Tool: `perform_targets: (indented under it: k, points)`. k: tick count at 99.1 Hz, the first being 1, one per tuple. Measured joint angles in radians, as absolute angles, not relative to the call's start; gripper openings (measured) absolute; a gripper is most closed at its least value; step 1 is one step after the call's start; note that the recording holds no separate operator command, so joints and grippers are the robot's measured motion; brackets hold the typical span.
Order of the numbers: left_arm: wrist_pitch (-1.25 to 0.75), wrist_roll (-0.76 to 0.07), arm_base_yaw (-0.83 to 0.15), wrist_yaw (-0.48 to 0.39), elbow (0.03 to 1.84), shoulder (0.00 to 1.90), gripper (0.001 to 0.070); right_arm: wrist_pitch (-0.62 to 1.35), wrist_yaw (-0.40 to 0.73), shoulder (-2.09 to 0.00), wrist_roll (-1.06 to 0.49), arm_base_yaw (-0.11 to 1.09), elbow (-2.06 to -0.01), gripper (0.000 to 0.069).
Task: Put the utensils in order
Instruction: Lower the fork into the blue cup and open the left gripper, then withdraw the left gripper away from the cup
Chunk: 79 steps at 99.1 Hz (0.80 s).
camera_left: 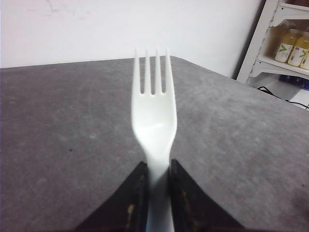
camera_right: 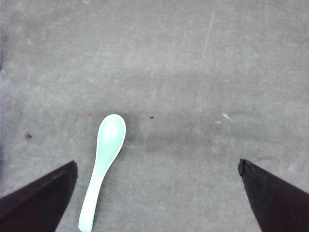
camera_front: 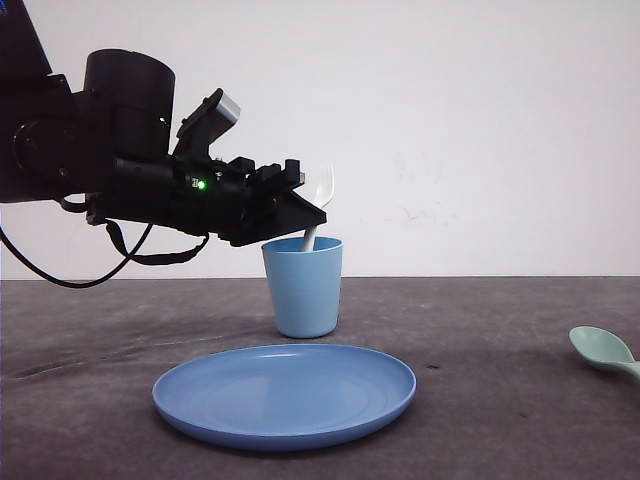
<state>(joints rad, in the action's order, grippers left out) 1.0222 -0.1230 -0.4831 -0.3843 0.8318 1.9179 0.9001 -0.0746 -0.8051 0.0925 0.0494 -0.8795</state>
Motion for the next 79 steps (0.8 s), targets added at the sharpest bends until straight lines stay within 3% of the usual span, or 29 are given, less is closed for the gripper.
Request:
perform_targets:
  k: [10, 23, 33, 51, 62, 79]
  points:
    - [1.021, -0.123, -0.483, -0.384, 0.832, 1.918, 0.0069, 0.900, -0.075, -0.805, 0.093, 0.049, -0.879, 0.0680]
    - [1.029, -0.123, -0.483, -0.384, 0.832, 1.918, 0.0223, 0.900, -0.075, -0.805, 0.093, 0.049, -0.879, 0.0680]
    - [1.055, -0.125, -0.483, -0.385, 0.832, 1.918, 0.0288, 0.900, -0.075, -0.805, 0.093, 0.049, -0.879, 0.0680]
    - [1.068, -0.199, -0.472, -0.396, 0.832, 1.887, 0.0295, 0.901, -0.097, -0.805, 0.093, 0.049, -0.877, 0.0680]
    - [1.029, -0.245, -0.446, -0.448, 0.832, 1.798, 0.0295, 0.895, -0.139, -0.805, 0.093, 0.049, -0.853, 0.0680]
    - [0.815, -0.265, -0.398, -0.472, 0.833, 1.618, 0.0295, 0.877, -0.238, -0.809, 0.094, 0.049, -0.785, 0.0680]
